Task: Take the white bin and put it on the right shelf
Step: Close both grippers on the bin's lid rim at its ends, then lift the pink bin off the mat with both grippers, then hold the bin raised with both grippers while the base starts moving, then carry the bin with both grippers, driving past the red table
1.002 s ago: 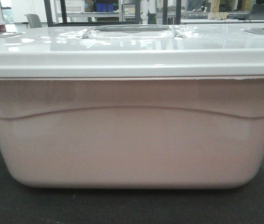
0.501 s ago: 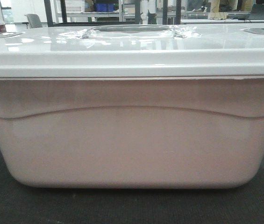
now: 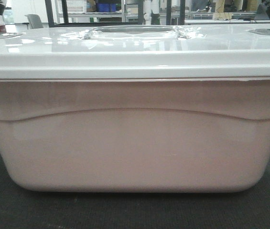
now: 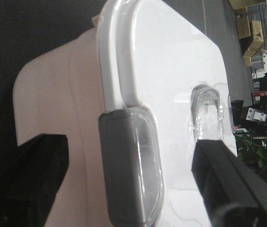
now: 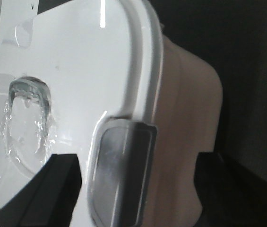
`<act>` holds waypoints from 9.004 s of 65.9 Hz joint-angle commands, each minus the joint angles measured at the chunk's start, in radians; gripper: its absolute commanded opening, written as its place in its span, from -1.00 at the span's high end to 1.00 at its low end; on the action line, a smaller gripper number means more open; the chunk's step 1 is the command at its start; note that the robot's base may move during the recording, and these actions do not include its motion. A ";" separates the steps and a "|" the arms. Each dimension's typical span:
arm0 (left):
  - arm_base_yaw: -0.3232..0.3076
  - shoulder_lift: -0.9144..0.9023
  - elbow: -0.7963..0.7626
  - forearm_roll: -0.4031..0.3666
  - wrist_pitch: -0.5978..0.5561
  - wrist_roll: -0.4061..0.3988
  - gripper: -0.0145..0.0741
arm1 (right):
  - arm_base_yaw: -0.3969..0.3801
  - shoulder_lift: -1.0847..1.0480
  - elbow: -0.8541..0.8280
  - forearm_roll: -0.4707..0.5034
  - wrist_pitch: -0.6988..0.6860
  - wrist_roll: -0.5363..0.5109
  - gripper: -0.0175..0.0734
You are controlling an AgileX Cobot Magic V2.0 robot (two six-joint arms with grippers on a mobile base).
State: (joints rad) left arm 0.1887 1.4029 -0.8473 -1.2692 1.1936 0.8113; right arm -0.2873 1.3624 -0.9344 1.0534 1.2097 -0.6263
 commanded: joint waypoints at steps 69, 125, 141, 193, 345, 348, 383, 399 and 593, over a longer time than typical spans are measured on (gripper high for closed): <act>-0.120 0.037 -0.024 -0.115 0.038 0.011 -0.32 | 0.074 0.016 0.007 0.160 0.112 -0.037 -0.70; -0.122 0.037 -0.024 -0.040 0.060 0.011 -0.31 | 0.141 0.016 0.007 0.160 0.074 -0.027 -0.69; -0.122 0.037 -0.024 -0.049 0.060 0.011 -0.05 | 0.141 0.016 0.007 0.159 0.091 -0.027 -0.69; -0.122 0.037 -0.024 -0.012 0.079 0.013 0.16 | 0.141 0.016 0.002 0.159 0.124 -0.028 -0.20; -0.122 -0.536 -0.173 -0.052 0.121 -0.026 -0.01 | 0.141 -0.514 -0.131 0.186 0.124 -0.047 -0.05; -0.122 -0.545 -0.173 -0.054 0.121 -0.026 -0.01 | 0.141 -0.525 -0.131 0.186 0.118 -0.047 -0.05; -0.122 -0.566 -0.173 -0.052 0.121 -0.026 0.21 | 0.141 -0.534 -0.131 0.186 0.108 -0.047 -0.06; -0.122 -0.566 -0.173 -0.050 0.121 -0.026 0.21 | 0.141 -0.534 -0.131 0.186 0.109 -0.047 -0.06; -0.122 -0.566 -0.173 -0.050 0.120 -0.026 0.21 | 0.141 -0.534 -0.131 0.186 0.063 -0.047 -0.06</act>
State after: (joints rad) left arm 0.0874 0.8538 -0.9798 -1.1283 1.1550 0.7789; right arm -0.1559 0.8383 -1.0302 1.0437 1.1846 -0.6612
